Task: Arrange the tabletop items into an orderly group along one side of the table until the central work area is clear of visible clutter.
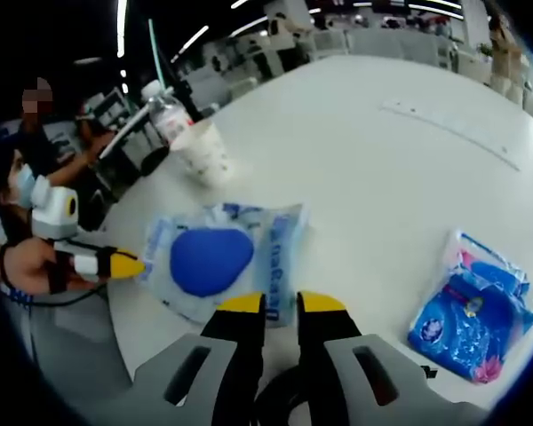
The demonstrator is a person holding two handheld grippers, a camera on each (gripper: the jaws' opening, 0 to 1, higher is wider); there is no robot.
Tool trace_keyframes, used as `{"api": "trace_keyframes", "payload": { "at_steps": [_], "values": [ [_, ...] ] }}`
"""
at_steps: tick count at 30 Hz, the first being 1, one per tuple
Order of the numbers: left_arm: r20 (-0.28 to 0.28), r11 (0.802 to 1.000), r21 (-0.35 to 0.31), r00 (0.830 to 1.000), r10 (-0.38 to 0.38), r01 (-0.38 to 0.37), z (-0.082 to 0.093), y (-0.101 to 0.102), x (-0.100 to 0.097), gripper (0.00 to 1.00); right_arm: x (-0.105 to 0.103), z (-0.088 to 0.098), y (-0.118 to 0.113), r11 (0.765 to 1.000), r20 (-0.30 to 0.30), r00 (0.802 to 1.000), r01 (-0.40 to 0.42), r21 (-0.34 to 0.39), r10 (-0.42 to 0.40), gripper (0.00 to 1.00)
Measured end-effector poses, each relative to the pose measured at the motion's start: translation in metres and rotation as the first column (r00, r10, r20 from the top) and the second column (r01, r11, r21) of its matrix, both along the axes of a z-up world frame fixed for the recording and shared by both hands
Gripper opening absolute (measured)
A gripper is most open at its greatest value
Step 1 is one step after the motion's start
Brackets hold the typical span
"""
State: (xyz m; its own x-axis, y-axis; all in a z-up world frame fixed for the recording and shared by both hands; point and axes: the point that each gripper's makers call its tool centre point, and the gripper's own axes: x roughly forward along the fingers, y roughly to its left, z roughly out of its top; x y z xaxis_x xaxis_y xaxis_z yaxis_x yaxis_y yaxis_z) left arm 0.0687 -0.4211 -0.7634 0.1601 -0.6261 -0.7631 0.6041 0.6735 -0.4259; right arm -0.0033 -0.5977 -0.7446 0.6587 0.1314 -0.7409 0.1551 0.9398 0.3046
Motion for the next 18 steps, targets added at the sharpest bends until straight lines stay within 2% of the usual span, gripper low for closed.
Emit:
{"api": "trace_keyframes", "payload": {
  "at_steps": [18],
  "values": [
    [0.005,1.000,-0.005,1.000,-0.006,0.006,-0.0009,-0.0027,0.0019,0.04,0.0014,-0.0031,-0.0018,1.000,-0.005,1.000,0.001,0.004,-0.001,0.10]
  ]
}}
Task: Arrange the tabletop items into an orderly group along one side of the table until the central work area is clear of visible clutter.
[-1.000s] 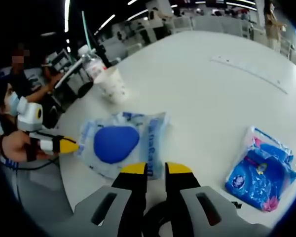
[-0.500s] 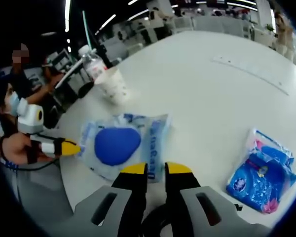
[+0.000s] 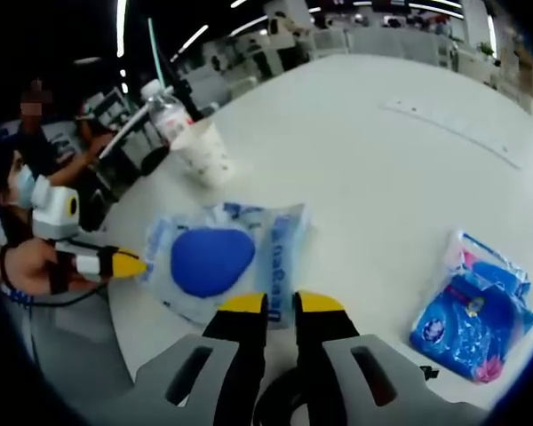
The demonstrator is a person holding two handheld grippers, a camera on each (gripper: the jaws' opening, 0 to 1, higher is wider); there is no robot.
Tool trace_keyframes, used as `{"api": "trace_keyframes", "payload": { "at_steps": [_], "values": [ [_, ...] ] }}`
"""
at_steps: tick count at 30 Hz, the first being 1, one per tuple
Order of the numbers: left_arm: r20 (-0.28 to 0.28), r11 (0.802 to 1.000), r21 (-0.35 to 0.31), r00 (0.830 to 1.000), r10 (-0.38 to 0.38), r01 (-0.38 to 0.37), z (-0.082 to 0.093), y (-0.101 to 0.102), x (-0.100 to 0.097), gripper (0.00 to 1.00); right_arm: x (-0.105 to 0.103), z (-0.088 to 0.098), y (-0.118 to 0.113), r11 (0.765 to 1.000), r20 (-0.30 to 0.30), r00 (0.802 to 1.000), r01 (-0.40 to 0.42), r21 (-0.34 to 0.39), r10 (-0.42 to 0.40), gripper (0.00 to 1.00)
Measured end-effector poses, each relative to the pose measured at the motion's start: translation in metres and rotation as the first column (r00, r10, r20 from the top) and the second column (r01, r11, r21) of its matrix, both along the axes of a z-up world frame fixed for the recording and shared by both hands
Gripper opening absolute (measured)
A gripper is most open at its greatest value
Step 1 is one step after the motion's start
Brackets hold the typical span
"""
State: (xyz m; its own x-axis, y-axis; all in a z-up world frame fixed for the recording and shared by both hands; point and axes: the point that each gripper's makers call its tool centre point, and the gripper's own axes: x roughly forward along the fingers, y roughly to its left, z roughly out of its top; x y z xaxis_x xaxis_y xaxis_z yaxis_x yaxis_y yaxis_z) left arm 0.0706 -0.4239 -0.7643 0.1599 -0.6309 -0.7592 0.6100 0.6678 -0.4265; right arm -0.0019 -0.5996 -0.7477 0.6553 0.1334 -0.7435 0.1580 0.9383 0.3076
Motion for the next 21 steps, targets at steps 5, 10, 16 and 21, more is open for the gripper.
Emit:
{"api": "trace_keyframes", "payload": {
  "at_steps": [5,10,16,21],
  "values": [
    [0.004,1.000,-0.004,1.000,-0.002,0.002,0.0011,-0.0015,0.0004,0.02,0.0001,-0.0016,-0.0013,1.000,-0.001,1.000,-0.001,0.000,0.001,0.07],
    [0.006,1.000,-0.008,1.000,-0.005,0.005,0.0014,-0.0023,0.0021,0.00,0.0001,-0.0020,-0.0022,1.000,-0.003,1.000,-0.002,0.000,0.002,0.04],
    [0.010,1.000,-0.015,1.000,-0.006,0.006,0.0016,-0.0020,0.0043,0.00,-0.0006,-0.0023,-0.0005,1.000,0.000,1.000,-0.008,0.005,0.008,0.02],
    [0.016,1.000,-0.015,1.000,-0.008,0.009,0.0034,-0.0020,0.0056,0.00,-0.0024,-0.0025,0.0013,1.000,0.005,1.000,-0.015,0.012,0.015,0.00]
  ]
}}
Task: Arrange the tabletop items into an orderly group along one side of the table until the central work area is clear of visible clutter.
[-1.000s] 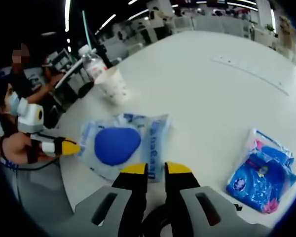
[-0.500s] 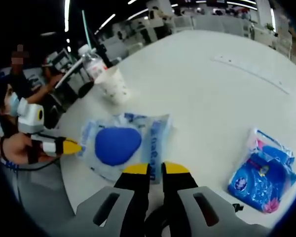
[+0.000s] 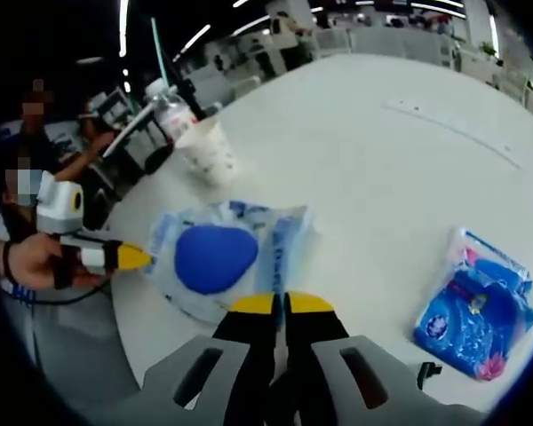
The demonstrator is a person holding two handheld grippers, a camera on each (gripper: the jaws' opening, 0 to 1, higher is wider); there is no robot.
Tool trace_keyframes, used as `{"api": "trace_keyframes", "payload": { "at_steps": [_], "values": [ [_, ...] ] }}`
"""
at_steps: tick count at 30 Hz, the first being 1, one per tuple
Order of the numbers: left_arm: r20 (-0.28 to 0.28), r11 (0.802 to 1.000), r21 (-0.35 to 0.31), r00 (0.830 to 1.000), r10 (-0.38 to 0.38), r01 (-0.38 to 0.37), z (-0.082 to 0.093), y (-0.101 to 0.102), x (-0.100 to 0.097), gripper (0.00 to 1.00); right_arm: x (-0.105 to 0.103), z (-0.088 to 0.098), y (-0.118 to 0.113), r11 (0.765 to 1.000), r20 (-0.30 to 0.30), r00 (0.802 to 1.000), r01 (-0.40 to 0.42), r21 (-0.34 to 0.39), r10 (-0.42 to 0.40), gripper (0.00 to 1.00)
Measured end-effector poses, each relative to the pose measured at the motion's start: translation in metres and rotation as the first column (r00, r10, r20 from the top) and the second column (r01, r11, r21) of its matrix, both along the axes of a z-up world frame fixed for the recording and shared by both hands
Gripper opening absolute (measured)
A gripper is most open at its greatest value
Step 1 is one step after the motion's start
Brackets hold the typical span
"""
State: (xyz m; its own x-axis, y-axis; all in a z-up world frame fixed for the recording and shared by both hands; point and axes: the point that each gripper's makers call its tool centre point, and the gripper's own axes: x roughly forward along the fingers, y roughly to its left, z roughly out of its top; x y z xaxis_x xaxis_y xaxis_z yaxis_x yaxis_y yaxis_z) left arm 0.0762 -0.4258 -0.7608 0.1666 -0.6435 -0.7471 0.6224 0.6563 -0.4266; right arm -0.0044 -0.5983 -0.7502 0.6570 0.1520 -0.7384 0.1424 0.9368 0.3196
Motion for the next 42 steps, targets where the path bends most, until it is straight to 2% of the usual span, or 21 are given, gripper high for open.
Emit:
{"api": "trace_keyframes", "payload": {
  "at_steps": [22,42],
  "values": [
    [0.030,1.000,-0.010,1.000,-0.009,0.009,0.008,-0.008,0.008,0.00,-0.016,0.005,0.009,1.000,0.023,1.000,0.007,0.022,-0.007,0.00],
    [0.058,0.998,-0.036,0.997,-0.048,0.050,0.021,-0.038,0.009,0.00,-0.033,0.013,-0.001,0.997,0.047,0.996,0.073,0.028,-0.075,0.00]
  ]
}}
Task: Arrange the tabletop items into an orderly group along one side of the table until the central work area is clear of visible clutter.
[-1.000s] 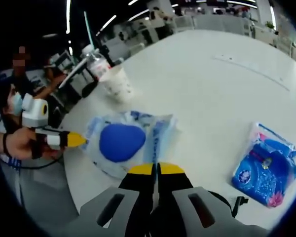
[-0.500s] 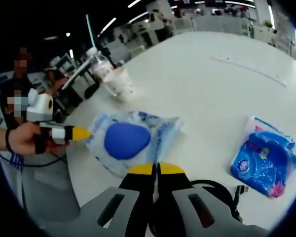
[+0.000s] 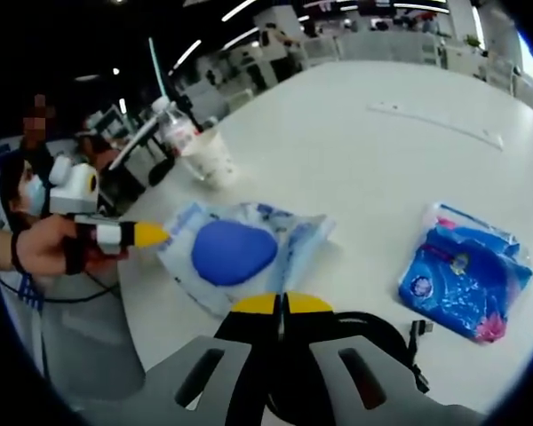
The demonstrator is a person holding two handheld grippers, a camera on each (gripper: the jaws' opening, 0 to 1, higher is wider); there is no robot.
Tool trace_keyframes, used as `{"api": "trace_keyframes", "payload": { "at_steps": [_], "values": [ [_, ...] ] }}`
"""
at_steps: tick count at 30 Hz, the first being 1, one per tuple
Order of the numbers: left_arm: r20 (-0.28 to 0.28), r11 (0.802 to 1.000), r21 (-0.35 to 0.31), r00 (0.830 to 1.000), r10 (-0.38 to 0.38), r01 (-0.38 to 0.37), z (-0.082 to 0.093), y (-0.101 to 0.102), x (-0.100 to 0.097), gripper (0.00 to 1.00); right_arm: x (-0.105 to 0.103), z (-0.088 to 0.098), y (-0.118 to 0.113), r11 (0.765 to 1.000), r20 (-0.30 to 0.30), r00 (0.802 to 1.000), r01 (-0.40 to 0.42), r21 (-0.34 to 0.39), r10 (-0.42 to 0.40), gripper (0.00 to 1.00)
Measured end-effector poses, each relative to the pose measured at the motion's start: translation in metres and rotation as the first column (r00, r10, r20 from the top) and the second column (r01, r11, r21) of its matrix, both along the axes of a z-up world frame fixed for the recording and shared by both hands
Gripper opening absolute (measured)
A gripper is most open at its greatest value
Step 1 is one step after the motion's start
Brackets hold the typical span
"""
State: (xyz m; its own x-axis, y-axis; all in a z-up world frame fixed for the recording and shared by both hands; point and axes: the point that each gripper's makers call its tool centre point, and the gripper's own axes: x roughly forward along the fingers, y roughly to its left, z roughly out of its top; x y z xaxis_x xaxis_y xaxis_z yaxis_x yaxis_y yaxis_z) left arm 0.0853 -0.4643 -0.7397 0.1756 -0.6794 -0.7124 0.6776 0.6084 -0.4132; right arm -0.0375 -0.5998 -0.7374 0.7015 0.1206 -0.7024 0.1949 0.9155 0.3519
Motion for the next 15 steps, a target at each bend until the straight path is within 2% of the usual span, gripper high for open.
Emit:
{"api": "trace_keyframes", "payload": {
  "at_steps": [15],
  "values": [
    [0.007,1.000,-0.020,1.000,-0.002,0.002,0.006,-0.018,0.006,0.00,-0.004,0.004,-0.008,0.999,0.011,0.999,0.037,0.009,-0.037,0.00]
  ]
}}
